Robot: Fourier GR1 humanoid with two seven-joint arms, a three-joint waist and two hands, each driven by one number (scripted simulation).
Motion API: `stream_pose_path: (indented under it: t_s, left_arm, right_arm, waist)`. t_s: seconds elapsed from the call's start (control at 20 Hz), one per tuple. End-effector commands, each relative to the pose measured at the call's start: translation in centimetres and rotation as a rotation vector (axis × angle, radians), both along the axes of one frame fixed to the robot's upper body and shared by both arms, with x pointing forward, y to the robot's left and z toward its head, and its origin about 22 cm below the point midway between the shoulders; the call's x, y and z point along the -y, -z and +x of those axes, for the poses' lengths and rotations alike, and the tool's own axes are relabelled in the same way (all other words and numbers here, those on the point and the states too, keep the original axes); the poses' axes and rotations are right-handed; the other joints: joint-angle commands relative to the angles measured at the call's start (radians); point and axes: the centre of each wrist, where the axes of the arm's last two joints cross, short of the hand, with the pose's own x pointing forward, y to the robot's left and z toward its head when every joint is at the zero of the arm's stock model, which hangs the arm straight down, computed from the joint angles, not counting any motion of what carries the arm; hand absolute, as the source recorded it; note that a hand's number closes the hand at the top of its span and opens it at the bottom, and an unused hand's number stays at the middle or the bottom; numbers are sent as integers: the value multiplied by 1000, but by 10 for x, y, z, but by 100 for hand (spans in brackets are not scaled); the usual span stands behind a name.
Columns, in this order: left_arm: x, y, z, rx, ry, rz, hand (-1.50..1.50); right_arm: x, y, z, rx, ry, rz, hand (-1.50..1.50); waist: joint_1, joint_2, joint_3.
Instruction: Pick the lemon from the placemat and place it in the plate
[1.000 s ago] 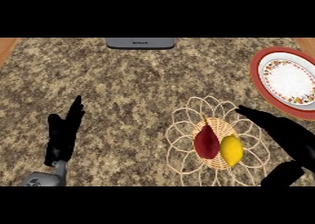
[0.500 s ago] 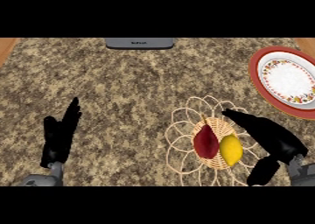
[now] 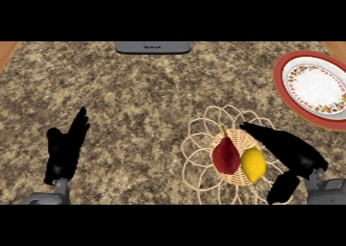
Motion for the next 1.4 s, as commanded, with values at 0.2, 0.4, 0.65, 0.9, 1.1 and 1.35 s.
stream_pose_path:
  t_s: [0.2,0.4,0.65,0.9,1.1,1.35]
  left_arm:
    - [21,-2,2,-3,0,-7,0]
    - [3,-1,4,-11,22,-7,0]
    - [4,-8,5,-3,1,12,0]
    - [-7,-6,-4,-1,1,5,0]
    - [-4,6,1,0,-10,13,0]
    - [-1,-4,-1,1,19,4,0]
  right_arm:
    - [-13,23,-6,-21,-1,-13,-150]
    - [8,41,12,-58,-3,-16,-150]
    - [10,22,-4,43,-80,-25,150]
    - [8,30,22,110,-77,-24,150]
    - [1,27,-5,232,0,-44,150]
    - [12,11,64,375,265,-77,150]
  waist:
    - [-1,0,0]
    - [1,1,0]
    - [-4,0,0]
    - [1,0,0]
    - [-8,-1,0]
    - [22,5,1]
